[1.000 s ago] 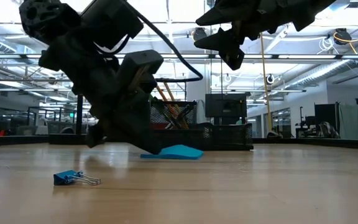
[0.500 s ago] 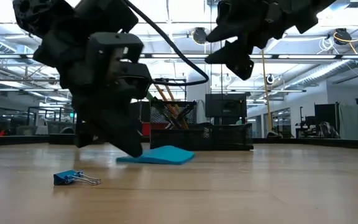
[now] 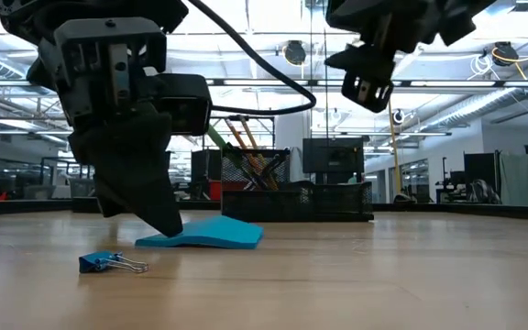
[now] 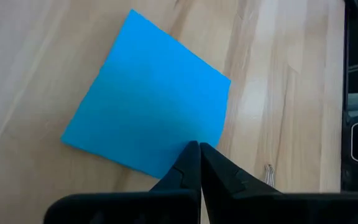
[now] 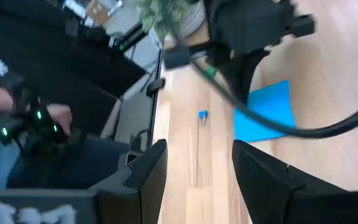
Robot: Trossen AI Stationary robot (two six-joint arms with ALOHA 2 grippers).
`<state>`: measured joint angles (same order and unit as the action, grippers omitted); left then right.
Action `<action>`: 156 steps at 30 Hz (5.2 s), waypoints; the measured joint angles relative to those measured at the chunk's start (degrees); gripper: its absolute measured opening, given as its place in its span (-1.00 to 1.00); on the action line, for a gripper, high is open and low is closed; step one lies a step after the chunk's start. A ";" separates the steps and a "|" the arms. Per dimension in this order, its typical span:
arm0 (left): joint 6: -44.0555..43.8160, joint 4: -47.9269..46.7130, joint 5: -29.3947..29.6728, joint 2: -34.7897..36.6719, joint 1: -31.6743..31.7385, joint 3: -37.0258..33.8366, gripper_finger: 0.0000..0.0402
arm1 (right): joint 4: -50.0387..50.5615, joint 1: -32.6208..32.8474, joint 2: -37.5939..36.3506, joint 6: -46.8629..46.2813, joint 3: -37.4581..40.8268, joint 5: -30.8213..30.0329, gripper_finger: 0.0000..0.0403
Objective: Pick and place office supplies into organizer
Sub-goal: Put the blue sticky notes into the black desk organizer
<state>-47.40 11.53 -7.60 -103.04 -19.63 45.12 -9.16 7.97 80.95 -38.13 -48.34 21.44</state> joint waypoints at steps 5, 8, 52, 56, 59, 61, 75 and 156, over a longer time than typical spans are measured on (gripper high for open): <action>1.87 0.44 -0.16 0.00 -0.01 0.00 -1.00 | 1.45 2.72 0.71 3.37 0.00 -1.66 -0.15; 3.51 2.17 -0.45 0.00 0.00 0.00 -1.00 | 0.98 3.23 1.24 3.64 1.82 -6.59 -0.15; 0.69 -0.47 1.38 7.61 -1.43 0.07 -1.00 | -24.66 -5.27 29.03 5.99 -0.72 5.86 -0.15; 0.25 -0.25 1.39 8.31 -2.72 0.07 -1.00 | -24.39 -6.17 29.03 6.37 -1.12 5.82 -0.15; 0.25 -0.23 1.47 8.33 -3.61 0.09 -1.00 | -22.95 -6.25 29.03 8.46 -2.80 5.87 -0.15; 0.38 -0.35 1.57 8.26 -3.93 0.07 -1.00 | -20.52 -6.28 29.00 10.47 -4.42 5.83 -0.15; 0.79 0.28 0.00 8.26 -3.52 0.07 -1.00 | -17.12 -7.49 38.94 8.90 -16.06 11.05 -0.15; 1.07 4.23 -0.80 2.90 -0.11 0.07 -0.99 | -9.11 -10.41 38.45 10.51 -17.03 12.80 -0.15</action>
<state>-46.34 15.76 -8.40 -100.15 -19.75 45.19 -18.28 -2.44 119.39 -27.62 -65.36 34.24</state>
